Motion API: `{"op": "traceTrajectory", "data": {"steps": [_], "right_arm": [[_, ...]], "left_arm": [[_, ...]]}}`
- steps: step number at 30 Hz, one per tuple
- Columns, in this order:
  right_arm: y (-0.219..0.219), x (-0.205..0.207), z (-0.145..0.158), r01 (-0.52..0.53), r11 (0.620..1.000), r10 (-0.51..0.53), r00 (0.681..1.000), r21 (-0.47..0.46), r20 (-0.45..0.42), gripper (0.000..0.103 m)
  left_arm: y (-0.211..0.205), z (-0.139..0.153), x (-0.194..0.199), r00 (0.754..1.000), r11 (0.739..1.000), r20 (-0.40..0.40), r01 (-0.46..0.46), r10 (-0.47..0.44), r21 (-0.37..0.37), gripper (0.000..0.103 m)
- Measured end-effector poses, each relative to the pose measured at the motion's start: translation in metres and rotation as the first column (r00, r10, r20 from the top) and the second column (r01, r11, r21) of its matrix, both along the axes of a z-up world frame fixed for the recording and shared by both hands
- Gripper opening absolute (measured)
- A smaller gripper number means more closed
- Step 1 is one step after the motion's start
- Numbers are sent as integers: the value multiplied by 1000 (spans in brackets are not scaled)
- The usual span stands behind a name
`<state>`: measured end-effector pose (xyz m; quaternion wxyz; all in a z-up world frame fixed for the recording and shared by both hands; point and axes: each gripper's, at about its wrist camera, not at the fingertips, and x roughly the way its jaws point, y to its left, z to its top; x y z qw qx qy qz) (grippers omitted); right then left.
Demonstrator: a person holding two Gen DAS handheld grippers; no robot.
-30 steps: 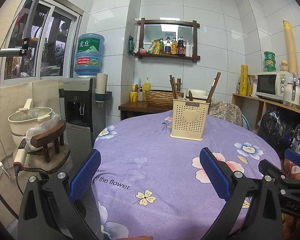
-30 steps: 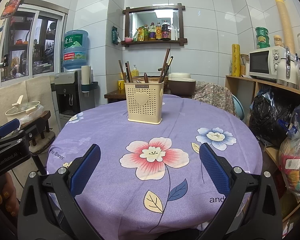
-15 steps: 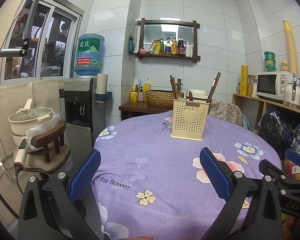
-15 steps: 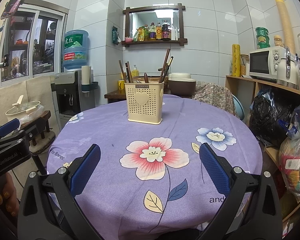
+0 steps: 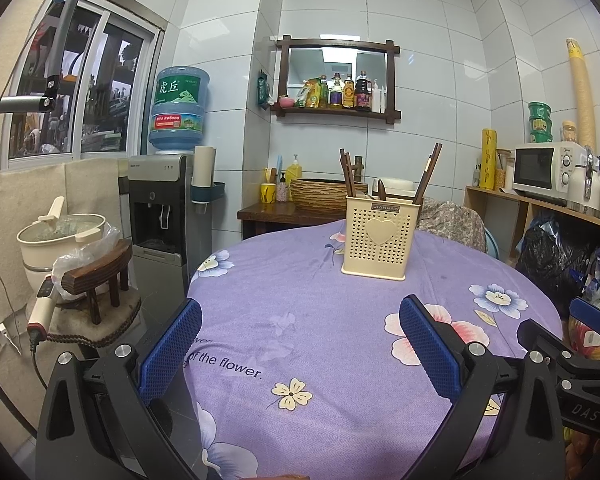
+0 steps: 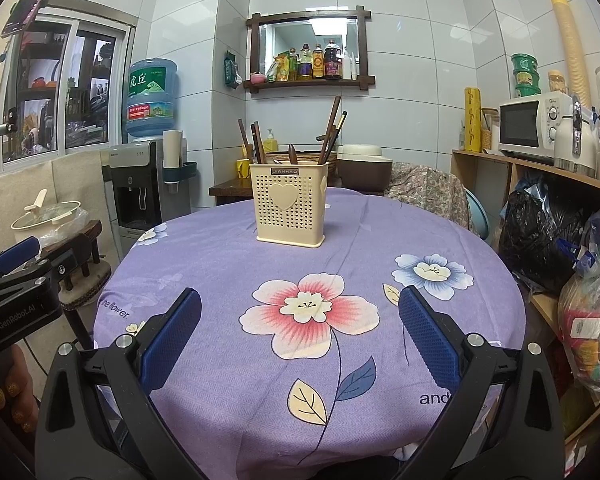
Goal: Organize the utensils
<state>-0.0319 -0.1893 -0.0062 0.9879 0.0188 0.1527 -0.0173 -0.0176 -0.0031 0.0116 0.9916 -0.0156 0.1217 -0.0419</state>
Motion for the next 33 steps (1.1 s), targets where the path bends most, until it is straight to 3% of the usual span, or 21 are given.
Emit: {"op": "traceTrajectory", "data": {"steps": [33], "right_arm": [[0,1,-3,-1,1000,1,1000,1,-3,97]], "left_arm": [[1,-3,0,1000,1000,-4,-12,12,-3,98]]}}
